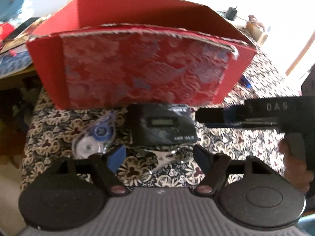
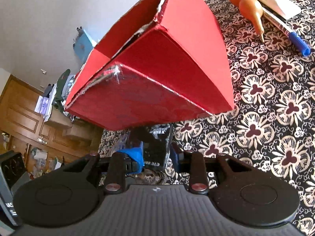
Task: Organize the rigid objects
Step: 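Reach the right gripper to the black screened ETC device and grasp it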
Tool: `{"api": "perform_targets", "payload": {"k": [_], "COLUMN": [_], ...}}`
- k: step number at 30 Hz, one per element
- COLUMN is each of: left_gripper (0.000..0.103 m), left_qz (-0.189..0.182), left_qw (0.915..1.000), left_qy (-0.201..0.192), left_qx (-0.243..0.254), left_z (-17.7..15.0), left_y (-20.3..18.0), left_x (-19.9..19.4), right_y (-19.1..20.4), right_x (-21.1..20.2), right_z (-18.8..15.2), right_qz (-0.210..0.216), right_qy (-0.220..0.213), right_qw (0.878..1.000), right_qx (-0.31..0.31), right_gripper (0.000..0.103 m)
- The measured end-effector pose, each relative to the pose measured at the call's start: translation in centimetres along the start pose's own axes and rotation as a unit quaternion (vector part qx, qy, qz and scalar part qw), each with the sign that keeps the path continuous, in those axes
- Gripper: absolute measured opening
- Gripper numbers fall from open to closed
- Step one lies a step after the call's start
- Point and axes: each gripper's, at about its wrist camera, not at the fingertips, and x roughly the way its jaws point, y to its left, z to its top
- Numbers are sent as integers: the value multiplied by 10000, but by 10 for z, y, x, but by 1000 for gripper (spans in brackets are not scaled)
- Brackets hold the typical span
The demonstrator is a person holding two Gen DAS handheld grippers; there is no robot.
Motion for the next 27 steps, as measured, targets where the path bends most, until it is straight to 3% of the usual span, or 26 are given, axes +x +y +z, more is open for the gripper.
{"api": "perform_targets", "payload": {"k": [7,16,27], "left_gripper": [75,75,79], "left_qz": [-540,-152,-803], "left_qw": [9982,9949,9961], "left_qy": [168,13,292], "left_qx": [202,996,202], "left_z": [-12,2,32], "left_y": [9,4,36], "left_x": [5,11,44], "right_y": [-10,-9,-14], "right_x": [-2,7,29], "right_z": [-10,-4,1], "right_qz": [286,154,95], "right_qy": [257,62,-33], "right_qw": [9985,9981,9978], "right_qx": [394,600,660], "right_gripper": [14,14,14]}}
